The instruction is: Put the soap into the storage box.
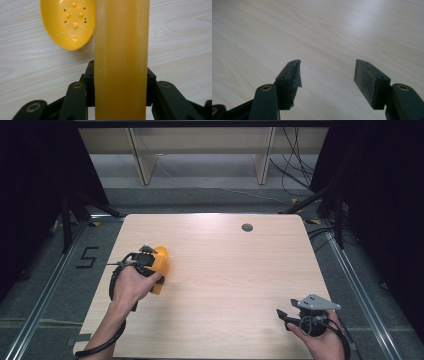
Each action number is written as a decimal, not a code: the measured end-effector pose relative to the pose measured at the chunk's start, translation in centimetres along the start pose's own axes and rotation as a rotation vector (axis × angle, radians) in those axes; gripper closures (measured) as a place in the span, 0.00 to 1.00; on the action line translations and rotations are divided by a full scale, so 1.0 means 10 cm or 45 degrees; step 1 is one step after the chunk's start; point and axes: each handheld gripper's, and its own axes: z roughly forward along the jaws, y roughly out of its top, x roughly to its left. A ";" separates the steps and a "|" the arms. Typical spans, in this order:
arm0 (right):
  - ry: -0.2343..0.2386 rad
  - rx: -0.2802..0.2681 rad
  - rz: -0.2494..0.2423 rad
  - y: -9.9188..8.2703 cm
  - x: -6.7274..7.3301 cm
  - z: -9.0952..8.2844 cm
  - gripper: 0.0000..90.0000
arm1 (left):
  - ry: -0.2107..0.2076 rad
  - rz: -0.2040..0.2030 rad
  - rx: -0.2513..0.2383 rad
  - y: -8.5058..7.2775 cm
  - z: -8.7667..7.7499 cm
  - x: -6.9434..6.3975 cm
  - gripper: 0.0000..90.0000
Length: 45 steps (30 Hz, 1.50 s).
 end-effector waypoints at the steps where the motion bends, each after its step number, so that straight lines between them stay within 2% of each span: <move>1: -0.019 -0.009 -0.018 0.00 -0.01 0.00 0.43 | -0.011 -0.012 -0.006 0.00 0.00 0.01 0.67; 3: -0.026 -0.004 -0.018 0.00 -0.01 0.00 0.43 | -0.007 -0.017 0.012 0.01 0.00 0.01 0.67; 4: -0.027 -0.013 -0.012 0.00 -0.01 0.01 0.43 | 0.000 -0.009 -0.018 0.01 0.01 0.02 0.67; 5: -0.024 -0.008 -0.017 0.00 -0.01 0.00 0.43 | 0.000 -0.009 -0.018 0.01 0.01 0.02 0.67; 6: -0.016 -0.008 0.010 0.00 0.00 0.00 0.43 | 0.001 -0.009 -0.009 0.01 0.00 0.02 0.67; 8: -0.021 -0.032 -0.021 0.00 -0.02 0.01 0.43 | 0.004 -0.014 -0.018 0.02 -0.01 0.03 0.67; 9: -0.012 -0.020 0.021 0.00 -0.01 0.01 0.43 | 0.002 -0.024 -0.035 0.02 -0.01 0.05 0.67; 11: -0.015 -0.014 0.041 0.00 0.00 0.00 0.43 | 0.008 -0.029 -0.031 0.03 -0.02 0.05 0.67; 12: -0.026 -0.028 -0.002 0.00 -0.02 0.00 0.43 | 0.003 -0.031 -0.040 0.03 -0.02 0.07 0.67; 13: -0.003 -0.022 0.020 0.01 -0.01 0.00 0.43 | 0.003 -0.031 -0.040 0.03 -0.02 0.07 0.67; 15: -0.004 -0.024 0.015 0.01 -0.01 0.00 0.43 | 0.010 -0.037 -0.042 0.03 -0.03 0.07 0.67; 16: -0.033 -0.027 0.007 0.00 -0.01 0.00 0.43 | 0.014 -0.036 -0.041 0.03 -0.04 0.08 0.67; 17: -0.033 -0.027 0.007 0.00 -0.01 0.00 0.43 | 0.014 -0.036 -0.041 0.03 -0.04 0.08 0.67; 18: -0.038 -0.030 -0.030 0.00 -0.02 0.01 0.43 | 0.011 -0.044 -0.054 0.03 -0.03 0.09 0.67; 19: -0.038 -0.030 -0.030 0.00 -0.02 0.01 0.43 | 0.011 -0.044 -0.054 0.03 -0.03 0.09 0.67; 21: -0.023 -0.013 0.035 0.00 0.02 0.00 0.43 | 0.016 -0.036 -0.044 0.04 -0.04 0.11 0.67; 24: -0.028 -0.018 0.024 0.00 0.01 0.00 0.43 | 0.020 -0.048 -0.042 0.07 -0.06 0.13 0.67; 25: -0.029 -0.018 -0.042 0.00 -0.03 0.01 0.43 | 0.022 -0.054 -0.047 0.08 -0.07 0.13 0.67; 27: -0.025 -0.013 -0.009 0.00 -0.01 0.00 0.43 | 0.024 -0.063 -0.056 0.10 -0.07 0.13 0.67; 30: -0.027 -0.022 -0.002 0.00 0.00 0.00 0.43 | 0.032 -0.089 -0.046 0.14 -0.08 0.14 0.67; 31: -0.038 -0.026 -0.032 0.00 -0.02 0.00 0.43 | 0.032 -0.089 -0.046 0.14 -0.08 0.14 0.67; 34: -0.021 -0.011 -0.007 0.00 -0.01 0.00 0.43 | 0.032 -0.107 -0.049 0.17 -0.08 0.15 0.67; 37: -0.026 -0.008 -0.018 0.00 -0.01 0.00 0.43 | 0.037 -0.134 -0.034 0.22 -0.09 0.17 0.67; 39: -0.025 -0.010 -0.022 0.00 -0.01 0.00 0.43 | 0.042 -0.152 -0.047 0.26 -0.08 0.21 0.67; 41: -0.028 -0.010 -0.023 0.00 -0.01 0.00 0.43 | 0.048 -0.156 -0.042 0.28 -0.08 0.23 0.67; 45: -0.028 -0.011 -0.023 0.00 -0.01 0.00 0.43 | 0.062 -0.149 -0.071 0.31 -0.07 0.25 0.67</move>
